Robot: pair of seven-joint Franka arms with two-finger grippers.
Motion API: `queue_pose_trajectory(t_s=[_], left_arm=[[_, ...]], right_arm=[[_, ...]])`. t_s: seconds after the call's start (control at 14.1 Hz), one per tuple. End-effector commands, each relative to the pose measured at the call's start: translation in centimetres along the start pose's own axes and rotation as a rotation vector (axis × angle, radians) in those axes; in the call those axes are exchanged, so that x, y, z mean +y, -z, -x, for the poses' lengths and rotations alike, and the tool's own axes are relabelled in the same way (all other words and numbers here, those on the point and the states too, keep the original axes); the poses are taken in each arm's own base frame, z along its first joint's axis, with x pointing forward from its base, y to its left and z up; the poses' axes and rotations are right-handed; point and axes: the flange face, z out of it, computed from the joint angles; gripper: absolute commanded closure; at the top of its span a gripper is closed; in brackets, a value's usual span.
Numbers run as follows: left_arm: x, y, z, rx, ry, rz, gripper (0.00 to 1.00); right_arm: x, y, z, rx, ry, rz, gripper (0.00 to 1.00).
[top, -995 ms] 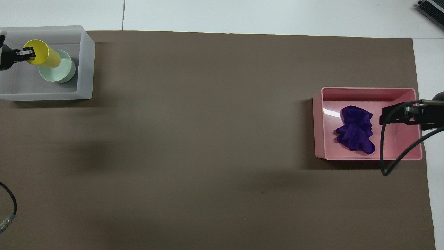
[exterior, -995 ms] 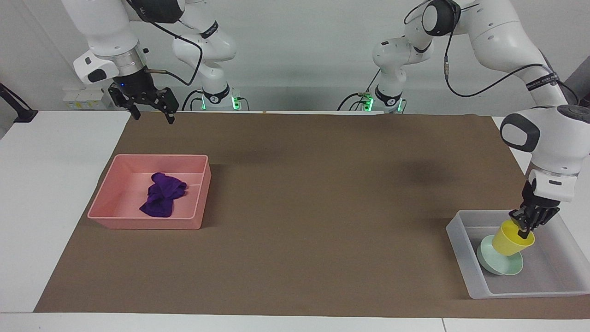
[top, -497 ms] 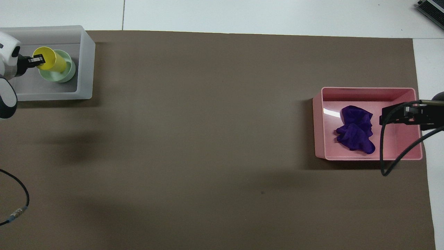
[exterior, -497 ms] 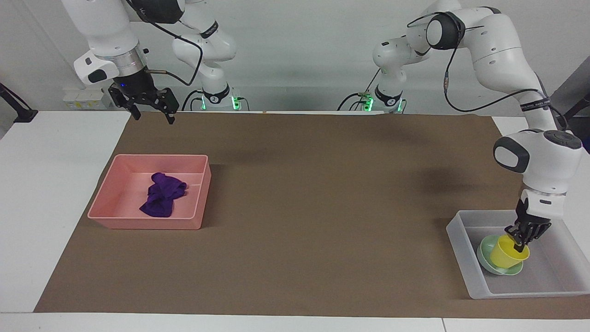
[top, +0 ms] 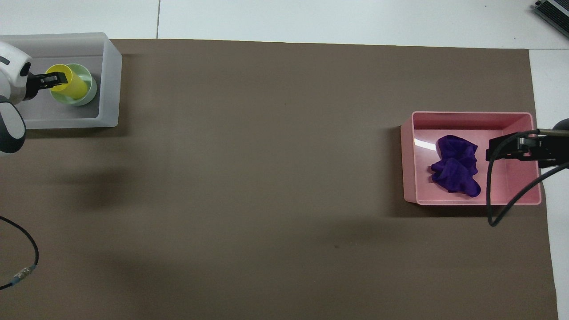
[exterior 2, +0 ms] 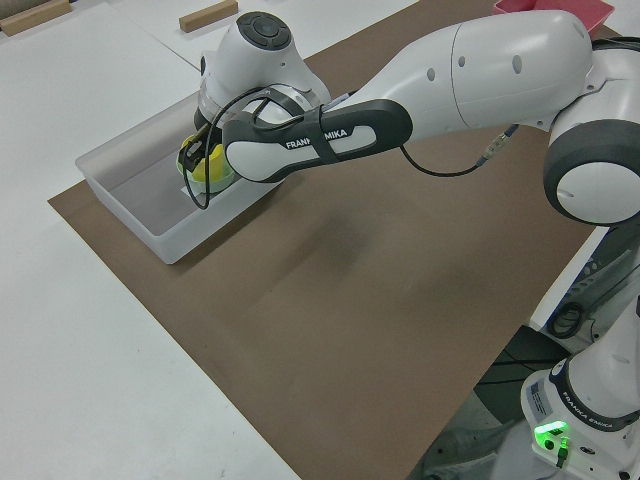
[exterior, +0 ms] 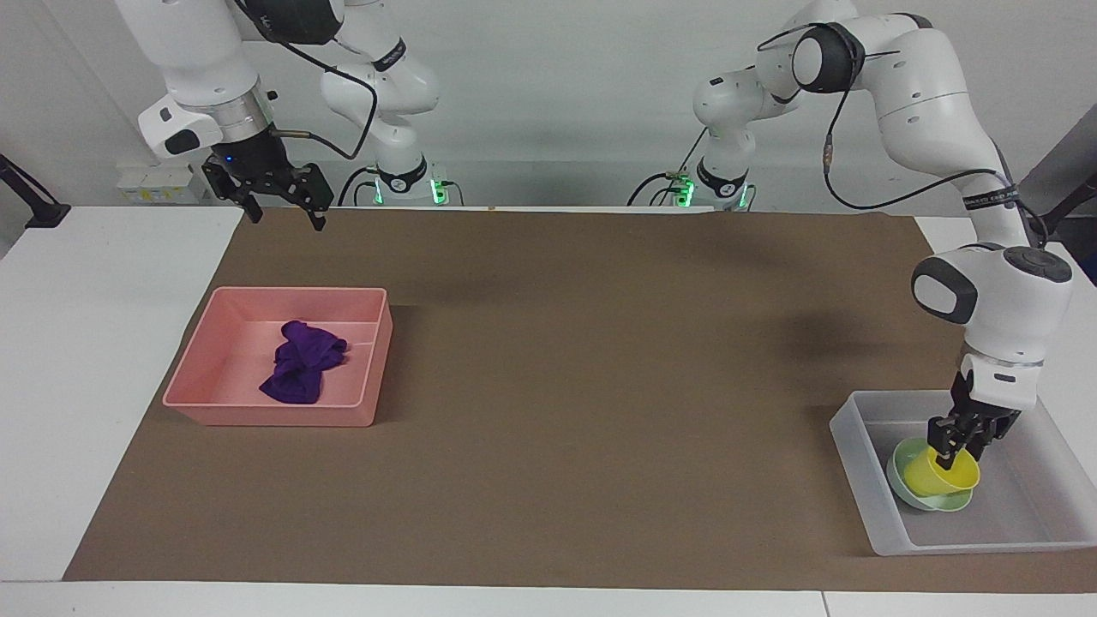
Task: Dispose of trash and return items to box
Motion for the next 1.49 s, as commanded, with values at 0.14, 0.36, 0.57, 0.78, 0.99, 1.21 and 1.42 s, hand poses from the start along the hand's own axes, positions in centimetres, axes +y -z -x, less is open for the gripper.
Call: queue_pose_trajectory(t_s=[0.14, 0.36, 0.57, 0.78, 0.99, 1.21, 1.42], left_arm=[[1.7, 6.8, -0.6, -0.071, -0.264, 0.014, 0.00], [5.7, 10.9, 0.0, -0.135, -0.330, 0.045, 0.00], [9.9, 14.3, 2.8, -0.175, -0.390, 0.072, 0.00], [12.0, 17.8, 4.7, -0.219, -0.420, 0.086, 0.00], [11.7, 22.2, 5.9, -0.298, -0.425, 0.089, 0.00], [11.5, 25.5, 6.2, -0.335, -0.427, 0.089, 0.00], [12.0, 27.7, 5.0, -0.353, -0.373, 0.078, 0.00]], right_arm=[[0.5, 0.0, 0.6, 0.004, 0.017, -0.009, 0.00], [0.5, -0.1, 0.7, 0.001, 0.018, -0.009, 0.00], [0.5, -0.1, 0.7, 0.001, 0.018, -0.009, 0.00], [0.5, -0.1, 0.7, 0.001, 0.018, -0.009, 0.00], [0.5, -0.1, 0.7, 0.001, 0.018, -0.009, 0.00], [0.5, -0.1, 0.7, 0.001, 0.018, -0.009, 0.00], [0.5, -0.1, 0.7, 0.001, 0.018, -0.009, 0.00]])
